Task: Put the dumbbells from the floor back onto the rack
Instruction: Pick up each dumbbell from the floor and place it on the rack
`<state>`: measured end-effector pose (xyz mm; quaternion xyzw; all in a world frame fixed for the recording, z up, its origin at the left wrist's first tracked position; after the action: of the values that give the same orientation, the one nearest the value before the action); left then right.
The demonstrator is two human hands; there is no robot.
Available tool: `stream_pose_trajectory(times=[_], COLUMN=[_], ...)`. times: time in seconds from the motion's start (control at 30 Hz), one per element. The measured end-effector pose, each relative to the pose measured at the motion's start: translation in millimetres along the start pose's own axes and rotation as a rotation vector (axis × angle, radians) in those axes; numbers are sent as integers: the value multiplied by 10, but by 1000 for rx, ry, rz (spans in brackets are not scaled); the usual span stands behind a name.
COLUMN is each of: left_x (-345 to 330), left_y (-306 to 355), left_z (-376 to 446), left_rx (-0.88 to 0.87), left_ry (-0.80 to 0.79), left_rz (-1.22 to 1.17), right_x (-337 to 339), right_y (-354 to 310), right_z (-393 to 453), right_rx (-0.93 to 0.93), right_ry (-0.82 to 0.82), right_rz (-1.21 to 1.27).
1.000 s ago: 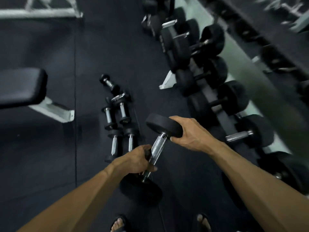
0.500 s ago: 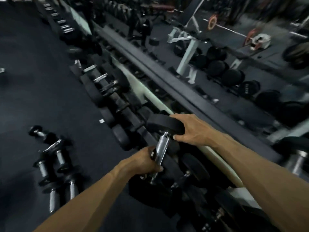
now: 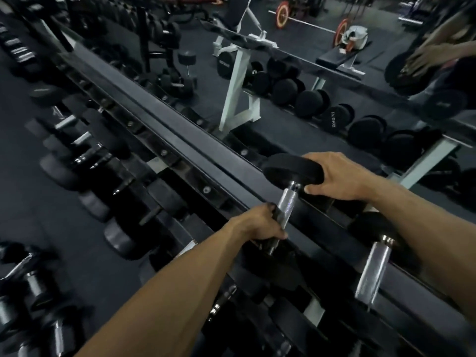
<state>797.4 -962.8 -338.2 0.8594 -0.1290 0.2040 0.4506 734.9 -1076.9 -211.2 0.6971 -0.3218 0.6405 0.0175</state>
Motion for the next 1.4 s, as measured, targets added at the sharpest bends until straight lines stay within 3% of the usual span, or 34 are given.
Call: stream_pose_trajectory(times=[0.23, 0.53, 1.0, 1.4], left_x=[135, 82, 326, 572], left_y=[-11, 169, 26, -163], left_z=[470, 539, 165, -49], left_rx=[29, -8, -60, -50], left_ry=[-8, -16, 50, 189], left_rz=[96, 97, 107, -14], right_x=[-96, -136, -129, -48], right_y=[354, 689, 556, -39], right_z=[448, 403, 471, 674], right_rx=[18, -37, -158, -67], right_ry=[0, 23, -17, -15], right_rz=[77, 131, 9, -146])
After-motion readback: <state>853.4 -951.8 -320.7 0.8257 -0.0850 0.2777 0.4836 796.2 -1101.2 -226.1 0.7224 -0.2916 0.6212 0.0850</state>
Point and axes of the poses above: each hand's wrist, its own z-axis towards the middle knuckle, its own x-axis out of the back of the hand, y = z × x, the point moved 9 cm from there along z, towards the middle knuckle, and after that the axes turned 2 degrees about -y, right-handed, at the moved point
